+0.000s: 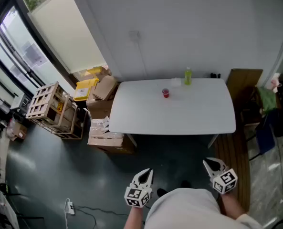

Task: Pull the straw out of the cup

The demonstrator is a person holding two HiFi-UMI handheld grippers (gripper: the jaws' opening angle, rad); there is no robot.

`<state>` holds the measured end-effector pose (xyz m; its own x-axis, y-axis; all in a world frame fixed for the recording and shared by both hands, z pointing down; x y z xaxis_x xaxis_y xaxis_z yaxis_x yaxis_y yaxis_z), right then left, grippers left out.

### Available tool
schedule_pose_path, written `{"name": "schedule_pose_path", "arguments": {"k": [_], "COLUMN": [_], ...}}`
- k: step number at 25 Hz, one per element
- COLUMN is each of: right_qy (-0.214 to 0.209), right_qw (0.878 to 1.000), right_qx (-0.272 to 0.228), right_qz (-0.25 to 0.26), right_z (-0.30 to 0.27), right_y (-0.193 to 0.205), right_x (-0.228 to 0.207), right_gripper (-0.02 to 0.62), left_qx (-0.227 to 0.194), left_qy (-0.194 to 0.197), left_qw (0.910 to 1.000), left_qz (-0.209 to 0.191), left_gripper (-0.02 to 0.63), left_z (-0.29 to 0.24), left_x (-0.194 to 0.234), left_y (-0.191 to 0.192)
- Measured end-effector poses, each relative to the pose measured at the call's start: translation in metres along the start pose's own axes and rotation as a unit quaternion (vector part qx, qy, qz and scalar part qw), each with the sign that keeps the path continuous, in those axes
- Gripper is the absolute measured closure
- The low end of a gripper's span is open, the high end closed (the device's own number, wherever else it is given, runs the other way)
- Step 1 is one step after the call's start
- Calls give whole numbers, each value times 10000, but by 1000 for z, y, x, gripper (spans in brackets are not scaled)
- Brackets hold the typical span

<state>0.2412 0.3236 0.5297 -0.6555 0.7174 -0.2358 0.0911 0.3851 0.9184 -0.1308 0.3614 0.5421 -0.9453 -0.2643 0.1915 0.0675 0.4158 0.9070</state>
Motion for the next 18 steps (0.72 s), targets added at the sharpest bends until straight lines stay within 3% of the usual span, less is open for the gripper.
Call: {"name": "schedule_pose_path", "arguments": {"k": [18], "right_qy": [-188], "right_qw": [9998], "right_qx": [-49], "right_qz": [53], "right_z": [2], "right_y": [-2], "right_x": [-10], "right_gripper": [552], "left_qx": [8], "left_qy": [-83], "left_qw": [10000], "left_qz": [55], "left_gripper": [604], "left_z": [-4], "left_x": [-11], "left_y": [1]}}
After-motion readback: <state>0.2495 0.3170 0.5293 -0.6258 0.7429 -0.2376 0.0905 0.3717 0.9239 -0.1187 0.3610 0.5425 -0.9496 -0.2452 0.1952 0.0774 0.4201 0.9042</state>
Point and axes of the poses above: the fingertips, and each gripper's own axes: z backward along the fingers, x to its left, y out of its underside, the point moved 10 cm from there along z, backward along the fingers, and after that the axes turned 11 degrees about -y, right-handed, at the moved point
